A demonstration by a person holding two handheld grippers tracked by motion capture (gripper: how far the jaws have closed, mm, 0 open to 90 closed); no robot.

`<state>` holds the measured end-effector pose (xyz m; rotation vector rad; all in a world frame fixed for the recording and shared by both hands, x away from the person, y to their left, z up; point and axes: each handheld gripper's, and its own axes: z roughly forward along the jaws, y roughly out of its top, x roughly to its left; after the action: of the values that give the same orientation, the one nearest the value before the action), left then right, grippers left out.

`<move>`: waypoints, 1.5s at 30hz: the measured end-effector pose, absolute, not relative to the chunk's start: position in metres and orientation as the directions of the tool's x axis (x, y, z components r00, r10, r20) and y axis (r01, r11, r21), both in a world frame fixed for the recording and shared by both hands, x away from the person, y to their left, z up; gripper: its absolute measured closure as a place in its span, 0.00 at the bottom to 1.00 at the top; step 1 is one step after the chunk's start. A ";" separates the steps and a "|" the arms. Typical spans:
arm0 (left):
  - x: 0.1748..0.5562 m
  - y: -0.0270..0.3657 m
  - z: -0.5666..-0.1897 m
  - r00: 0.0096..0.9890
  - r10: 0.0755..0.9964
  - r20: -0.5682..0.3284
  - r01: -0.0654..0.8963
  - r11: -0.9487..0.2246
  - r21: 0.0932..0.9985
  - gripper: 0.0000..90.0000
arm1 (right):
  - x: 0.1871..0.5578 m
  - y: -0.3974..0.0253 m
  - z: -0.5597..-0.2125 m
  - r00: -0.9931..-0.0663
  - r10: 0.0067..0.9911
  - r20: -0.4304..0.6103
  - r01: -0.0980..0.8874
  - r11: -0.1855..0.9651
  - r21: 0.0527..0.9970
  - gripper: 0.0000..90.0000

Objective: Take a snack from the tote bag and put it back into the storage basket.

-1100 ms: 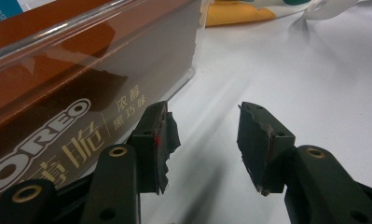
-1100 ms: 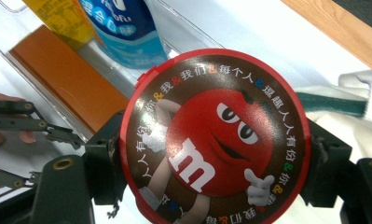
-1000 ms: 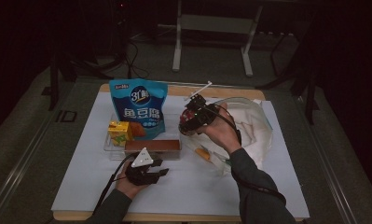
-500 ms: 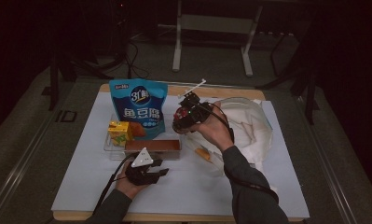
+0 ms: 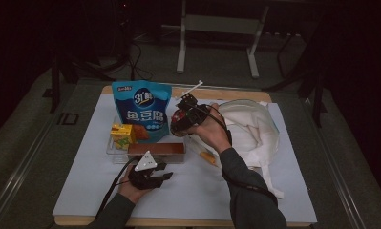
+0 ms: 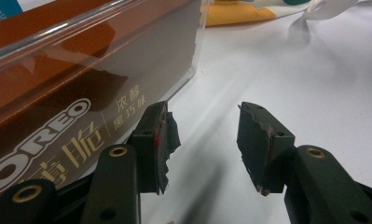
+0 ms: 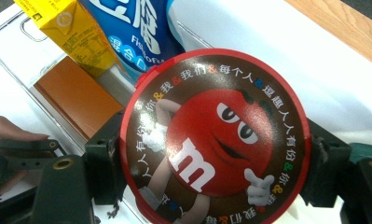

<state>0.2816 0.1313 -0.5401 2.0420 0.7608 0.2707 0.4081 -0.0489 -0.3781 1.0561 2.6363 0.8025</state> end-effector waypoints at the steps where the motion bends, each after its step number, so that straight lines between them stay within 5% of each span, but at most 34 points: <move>1: 0.282 0.131 -0.540 0.787 0.610 -0.098 0.410 -0.397 0.821 0.59 | 0.408 -0.048 -0.379 -0.728 0.685 0.024 0.581 0.599 0.551 0.28; 45: 0.282 0.132 -0.540 0.786 0.609 -0.105 0.415 -0.394 0.820 0.59 | 0.420 -0.021 -0.409 -0.731 0.682 0.027 0.593 0.616 0.518 0.28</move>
<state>0.2823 0.1315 -0.5402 2.0424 0.7633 0.2629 0.4197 -0.0209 -0.4091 1.0612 2.6654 0.7602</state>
